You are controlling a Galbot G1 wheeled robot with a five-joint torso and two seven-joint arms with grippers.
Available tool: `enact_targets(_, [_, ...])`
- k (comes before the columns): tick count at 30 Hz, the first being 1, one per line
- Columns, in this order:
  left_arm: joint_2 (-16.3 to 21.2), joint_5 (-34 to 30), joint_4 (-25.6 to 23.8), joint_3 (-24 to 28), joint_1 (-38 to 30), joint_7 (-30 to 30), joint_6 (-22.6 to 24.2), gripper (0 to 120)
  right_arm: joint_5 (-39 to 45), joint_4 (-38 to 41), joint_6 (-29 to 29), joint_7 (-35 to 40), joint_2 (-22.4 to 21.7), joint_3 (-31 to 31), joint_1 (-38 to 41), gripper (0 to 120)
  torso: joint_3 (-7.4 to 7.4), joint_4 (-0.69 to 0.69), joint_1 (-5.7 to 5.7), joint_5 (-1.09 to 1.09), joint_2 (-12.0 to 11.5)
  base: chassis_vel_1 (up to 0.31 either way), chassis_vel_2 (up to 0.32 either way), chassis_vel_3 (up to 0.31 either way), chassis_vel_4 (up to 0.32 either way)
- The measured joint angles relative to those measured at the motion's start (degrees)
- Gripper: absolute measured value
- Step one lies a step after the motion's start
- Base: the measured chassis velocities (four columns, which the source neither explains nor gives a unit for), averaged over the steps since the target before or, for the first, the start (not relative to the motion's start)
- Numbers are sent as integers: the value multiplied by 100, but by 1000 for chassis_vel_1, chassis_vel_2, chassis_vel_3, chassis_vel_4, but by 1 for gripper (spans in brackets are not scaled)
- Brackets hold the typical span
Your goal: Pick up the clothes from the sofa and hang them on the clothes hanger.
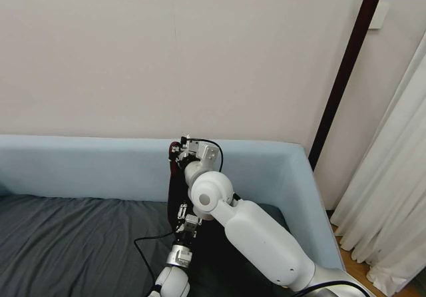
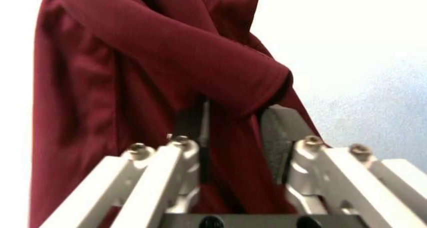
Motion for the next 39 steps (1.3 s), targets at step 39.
enact_targets(39, [2743,-3048,-2727,-1170,2299,2446,-653,0,-1082,127,104,-597,-601,-489,-1124,0,-1,1,0,-1,0,0,0,0,0])
